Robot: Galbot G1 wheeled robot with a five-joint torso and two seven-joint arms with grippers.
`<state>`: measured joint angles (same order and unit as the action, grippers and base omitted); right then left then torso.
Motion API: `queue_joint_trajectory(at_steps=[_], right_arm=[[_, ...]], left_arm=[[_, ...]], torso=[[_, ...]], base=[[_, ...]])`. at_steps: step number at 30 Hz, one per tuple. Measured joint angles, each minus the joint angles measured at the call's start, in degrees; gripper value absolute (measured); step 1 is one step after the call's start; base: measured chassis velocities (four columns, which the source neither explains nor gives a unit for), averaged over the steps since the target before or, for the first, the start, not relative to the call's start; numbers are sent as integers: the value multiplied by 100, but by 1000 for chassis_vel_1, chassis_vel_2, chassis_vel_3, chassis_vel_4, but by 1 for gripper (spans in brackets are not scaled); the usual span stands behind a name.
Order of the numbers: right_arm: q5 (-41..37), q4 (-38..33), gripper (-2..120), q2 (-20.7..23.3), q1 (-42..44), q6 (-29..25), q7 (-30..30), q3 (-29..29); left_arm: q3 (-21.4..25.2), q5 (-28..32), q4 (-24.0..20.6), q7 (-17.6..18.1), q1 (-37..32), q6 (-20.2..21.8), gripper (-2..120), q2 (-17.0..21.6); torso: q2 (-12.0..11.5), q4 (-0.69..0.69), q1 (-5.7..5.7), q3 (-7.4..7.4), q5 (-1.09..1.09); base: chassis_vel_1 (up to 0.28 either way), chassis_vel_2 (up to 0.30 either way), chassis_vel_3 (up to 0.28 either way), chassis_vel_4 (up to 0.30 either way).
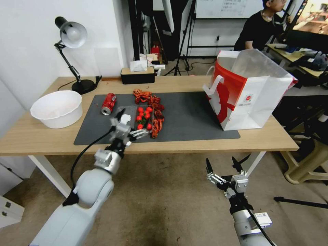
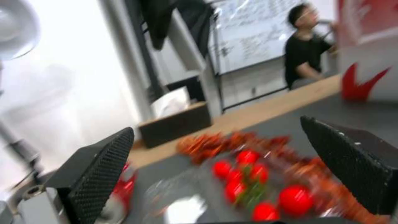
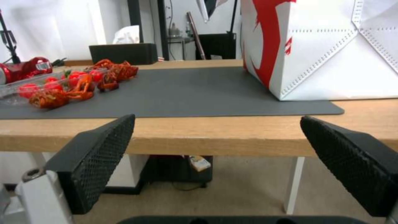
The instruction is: Pick up the trash from the table and place it into the takeout bag.
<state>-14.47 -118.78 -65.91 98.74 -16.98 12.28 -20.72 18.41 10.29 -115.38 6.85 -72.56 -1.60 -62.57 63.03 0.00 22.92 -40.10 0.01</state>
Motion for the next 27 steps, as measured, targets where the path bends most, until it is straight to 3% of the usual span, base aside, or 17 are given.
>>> queue_joint_trajectory(at_steps=[10,18,27], right_arm=[[-83,26,100,47,46,-31,-60,6],[-111,-51,100,97,32,-37,-85,3],[-130,-162,100,112,53,-26,-89,7]], left_arm=[[496,-331,-254,1063,-1199,456,100,-127],[680,-310,-366,1094,-1848,339,100,-314],[825,-231,-473,1088,-1955,424,100,-401]], torso=[[0,1,0,0,-1],[-1,0,0,0,0],[-1,-1,0,0,-1]], base=[[0,0,0,0],[0,0,0,0],[0,0,0,0]])
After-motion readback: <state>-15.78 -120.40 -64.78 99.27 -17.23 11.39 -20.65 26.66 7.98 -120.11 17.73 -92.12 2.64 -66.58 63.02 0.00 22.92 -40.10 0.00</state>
